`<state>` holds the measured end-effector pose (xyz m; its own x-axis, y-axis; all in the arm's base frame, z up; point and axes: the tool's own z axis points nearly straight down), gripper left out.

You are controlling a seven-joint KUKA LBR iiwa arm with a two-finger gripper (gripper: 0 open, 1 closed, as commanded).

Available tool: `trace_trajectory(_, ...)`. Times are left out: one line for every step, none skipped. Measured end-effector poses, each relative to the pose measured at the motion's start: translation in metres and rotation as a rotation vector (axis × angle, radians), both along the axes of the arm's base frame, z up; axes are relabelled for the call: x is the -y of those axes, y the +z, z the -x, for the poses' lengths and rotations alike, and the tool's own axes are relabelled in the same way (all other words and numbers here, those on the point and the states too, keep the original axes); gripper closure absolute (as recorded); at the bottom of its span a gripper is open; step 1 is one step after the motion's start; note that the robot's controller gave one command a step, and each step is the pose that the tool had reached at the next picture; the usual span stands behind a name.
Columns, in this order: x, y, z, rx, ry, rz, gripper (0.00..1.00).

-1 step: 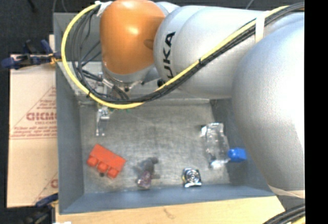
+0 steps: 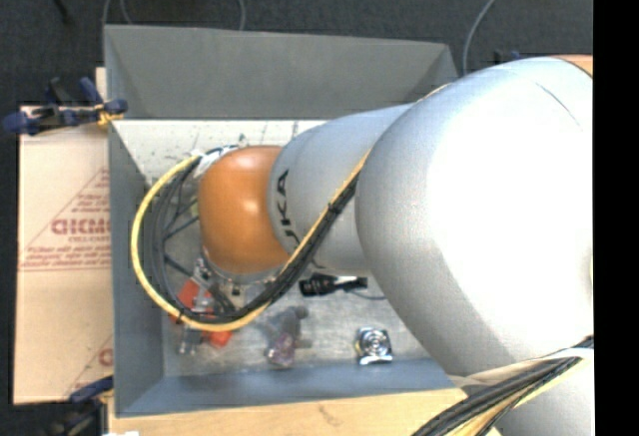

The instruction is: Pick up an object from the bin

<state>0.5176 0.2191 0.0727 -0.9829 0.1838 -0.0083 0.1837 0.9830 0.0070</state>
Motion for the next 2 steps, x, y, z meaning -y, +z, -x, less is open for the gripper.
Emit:
trace_trajectory(0.033, 0.028, 0.005, -0.007, -0.257, 0.003, 0.0)
trace_trajectory(0.02, 0.048, 0.019, -0.007, -0.32, 0.0, 0.0)
